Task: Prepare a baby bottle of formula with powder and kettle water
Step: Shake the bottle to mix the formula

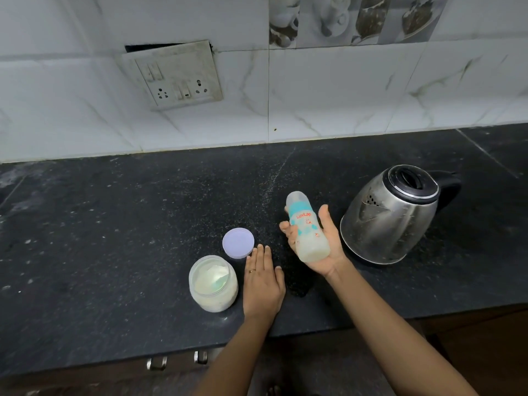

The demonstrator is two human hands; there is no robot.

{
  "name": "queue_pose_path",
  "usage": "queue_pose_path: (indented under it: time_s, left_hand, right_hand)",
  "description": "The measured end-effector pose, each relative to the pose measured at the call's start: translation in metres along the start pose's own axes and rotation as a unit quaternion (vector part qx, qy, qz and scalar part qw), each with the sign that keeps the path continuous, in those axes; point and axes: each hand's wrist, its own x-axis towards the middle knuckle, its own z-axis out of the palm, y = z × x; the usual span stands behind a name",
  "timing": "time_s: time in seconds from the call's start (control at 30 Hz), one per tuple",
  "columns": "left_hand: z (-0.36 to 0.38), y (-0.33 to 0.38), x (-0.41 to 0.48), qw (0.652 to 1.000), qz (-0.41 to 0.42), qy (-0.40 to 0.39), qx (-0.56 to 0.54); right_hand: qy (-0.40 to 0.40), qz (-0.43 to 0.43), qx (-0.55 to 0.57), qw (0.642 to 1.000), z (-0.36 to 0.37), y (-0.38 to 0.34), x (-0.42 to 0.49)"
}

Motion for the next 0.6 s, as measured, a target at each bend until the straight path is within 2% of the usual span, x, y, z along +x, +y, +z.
queue_pose_path:
  time_s: [0.07,0.17,0.27,0.4,0.6]
  left_hand:
    - [-0.002,0.001,0.0,1.0,0.001,-0.003,-0.001]
    - [-0.002,0.001,-0.001,1.0,-0.001,-0.006,-0.003]
    - [-0.003,0.001,-0.001,1.0,0.004,-0.006,-0.003]
    - [-0.003,0.001,-0.001,1.0,0.0,-0.005,0.003]
    - [-0.005,0.002,-0.001,1.0,0.003,-0.004,0.006]
  right_hand:
    - [0.047,-0.034,-0.014,0.998,0.001,-0.002,0.002]
    - [0.057,-0.06,-0.03,0.996,-0.002,-0.005,0.003]
    - [0.059,-0.099,-0.139,0.984,-0.004,-0.012,0.001]
    - [0.072,-0.136,-0.29,0.945,-0.008,-0.028,-0.006]
    - [0.072,-0.131,-0.473,0.868,-0.017,-0.043,-0.017]
